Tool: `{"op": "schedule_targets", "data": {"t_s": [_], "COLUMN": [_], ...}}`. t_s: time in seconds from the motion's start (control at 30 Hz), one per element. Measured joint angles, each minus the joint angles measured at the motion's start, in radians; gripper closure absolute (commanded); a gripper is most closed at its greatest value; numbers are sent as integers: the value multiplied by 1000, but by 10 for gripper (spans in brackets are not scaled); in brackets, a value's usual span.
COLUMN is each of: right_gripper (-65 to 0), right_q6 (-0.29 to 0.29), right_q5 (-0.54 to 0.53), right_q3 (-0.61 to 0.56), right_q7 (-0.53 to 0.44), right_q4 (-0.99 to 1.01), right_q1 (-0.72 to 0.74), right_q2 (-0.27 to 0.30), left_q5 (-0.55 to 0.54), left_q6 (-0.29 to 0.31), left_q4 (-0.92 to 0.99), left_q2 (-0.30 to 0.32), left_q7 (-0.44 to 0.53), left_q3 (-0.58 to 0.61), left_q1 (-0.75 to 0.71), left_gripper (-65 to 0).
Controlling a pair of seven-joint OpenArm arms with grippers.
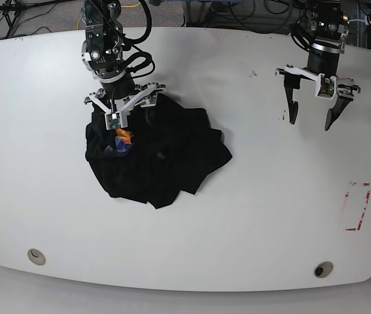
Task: Fold the T-shirt properly
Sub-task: 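Move the open right gripper down onto the black T-shirt near its print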
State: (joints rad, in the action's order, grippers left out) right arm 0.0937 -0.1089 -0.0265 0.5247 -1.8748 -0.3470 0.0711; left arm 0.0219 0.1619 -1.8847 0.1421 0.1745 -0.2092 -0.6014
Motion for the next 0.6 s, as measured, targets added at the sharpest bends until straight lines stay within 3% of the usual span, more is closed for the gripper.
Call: {"op": "schedule_targets", "data": {"t_s": [0.4, 0.6], "right_gripper": [-233, -250], "right_q6": [10, 3], "right_q5": [0, 1], "right_q3": [-19, -10], "right_q7": [10, 11], "right_q4": [29, 24], "right_q1": [43, 33], "right_q2": [-8, -13], "left_q5": [0, 4], "left_q6": [0, 0], "left_q4": [1, 1], "left_q2": [0, -3], "left_q7": [2, 2], "left_q3": [-10, -13], "left_q1": [-2, 6], "left_gripper": [-439, -442]}}
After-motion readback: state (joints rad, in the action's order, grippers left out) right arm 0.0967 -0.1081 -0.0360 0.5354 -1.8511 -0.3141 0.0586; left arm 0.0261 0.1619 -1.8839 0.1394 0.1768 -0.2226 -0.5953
